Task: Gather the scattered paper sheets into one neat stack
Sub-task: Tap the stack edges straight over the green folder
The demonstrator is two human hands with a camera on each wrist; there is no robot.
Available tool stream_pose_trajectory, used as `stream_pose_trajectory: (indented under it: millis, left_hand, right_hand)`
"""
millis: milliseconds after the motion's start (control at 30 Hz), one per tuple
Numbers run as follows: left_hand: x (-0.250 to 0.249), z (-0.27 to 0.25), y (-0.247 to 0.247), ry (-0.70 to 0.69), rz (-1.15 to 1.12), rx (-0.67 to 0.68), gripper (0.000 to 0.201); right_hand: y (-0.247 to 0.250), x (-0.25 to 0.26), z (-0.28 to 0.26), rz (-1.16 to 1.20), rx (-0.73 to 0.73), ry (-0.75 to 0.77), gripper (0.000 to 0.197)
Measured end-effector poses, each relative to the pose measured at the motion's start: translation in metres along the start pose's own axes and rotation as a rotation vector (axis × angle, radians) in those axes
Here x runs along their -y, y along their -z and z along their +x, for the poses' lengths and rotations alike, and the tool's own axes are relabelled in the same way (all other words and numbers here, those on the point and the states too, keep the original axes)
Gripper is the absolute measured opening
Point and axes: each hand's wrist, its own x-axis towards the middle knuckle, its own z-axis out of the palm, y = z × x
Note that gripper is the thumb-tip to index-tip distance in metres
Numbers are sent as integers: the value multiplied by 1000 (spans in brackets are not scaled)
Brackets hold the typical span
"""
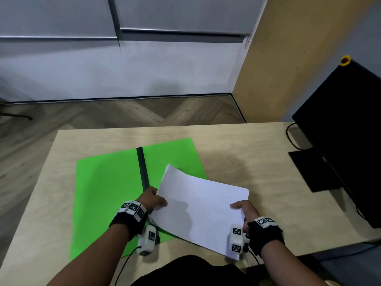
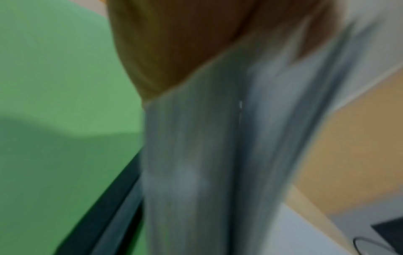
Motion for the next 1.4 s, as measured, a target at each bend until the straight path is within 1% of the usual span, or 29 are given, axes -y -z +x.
stream_pose_trajectory:
  millis: [67, 100, 133, 167, 200, 267, 300, 367, 400, 467, 533, 567, 600, 667, 700, 733, 800, 833, 900, 1000, 1067, 1133, 1200, 1300, 1333, 1400]
  left_hand:
    - [1, 1, -1, 25, 107, 43, 50]
    - [1, 2, -2, 15, 204, 65, 50]
    - [1, 3, -3, -2, 297, 73, 48]
    - [0, 1, -5, -24, 342, 63, 39]
    - [-3, -1, -7, -46, 346, 45, 28]
    - [-6, -2, -14, -104, 317, -10, 11]
    - [-7, -1, -16, -98, 210, -49, 9]
    - [-13, -6, -16, -95, -89, -129, 14]
    - [-18, -12, -13, -111, -188, -172, 15]
    - [-31, -23, -3, -182, -308, -244, 16]
    - [-44, -30, 9, -300, -423, -303, 16]
    - [-48, -30, 15, -365, -443, -318, 14]
    - [-50, -29, 18, -413, -427, -324, 13]
    - [-51, -29, 19, -449, -380, -329, 14]
    - [-48, -26, 17, -431, -380, -330, 17]
    - [-48, -25, 15, -398, -383, -338, 25]
    - [-42, -21, 8, -332, -390, -360, 37]
    - [-40, -20, 5, -318, -396, -366, 38]
    - [-40, -21, 3, -300, -433, -377, 39]
    - [-39, -20, 2, -305, -467, -371, 42]
    - [-38, -19, 3, -297, -470, -358, 42]
    - [-39, -19, 3, -289, -483, -345, 36]
    - [-41, -20, 3, -286, -478, -340, 28]
    - [-41, -20, 5, -298, -436, -349, 39]
    - [-40, -20, 4, -298, -418, -347, 41]
    - [-38, -20, 1, -301, -383, -333, 43]
  right_hand:
    - [5, -2, 9, 27, -2, 23, 36]
    - [7, -3, 12, 8, -21, 28, 36]
    - [9, -5, 19, -25, -45, 30, 41]
    - [11, -7, 26, -54, -66, 38, 47]
    - [13, -8, 32, -77, -89, 47, 49]
    - [7, -1, 27, -72, -133, 113, 39]
    - [1, 5, 15, -53, -158, 158, 33]
    - [-12, 21, -8, 10, -200, 280, 25]
    - [-17, 28, -19, 55, -215, 358, 24]
    - [-21, 42, -41, 137, -173, 544, 21]
    - [-19, 53, -55, 166, -102, 740, 17]
    - [-17, 59, -57, 148, -75, 798, 17]
    - [-15, 62, -54, 112, -67, 819, 19]
    - [-10, 63, -44, 45, -71, 798, 23]
    - [-9, 61, -36, 16, -77, 788, 21]
    - [-9, 57, -28, -6, -76, 781, 15]
    - [-10, 50, -15, -70, -84, 720, 11]
    - [-11, 49, -14, -90, -103, 678, 13]
    - [-12, 50, -11, -82, -121, 624, 26]
    - [-11, 50, -8, -85, -171, 618, 28]
    - [-9, 49, -7, -118, -186, 614, 35]
    - [-9, 48, -9, -172, -178, 628, 38]
    - [-7, 50, -11, -164, -171, 659, 40]
    - [-5, 52, -8, -119, -170, 693, 53]
    - [-5, 50, -7, -131, -175, 686, 53]
    - [-7, 45, -7, -169, -192, 639, 42]
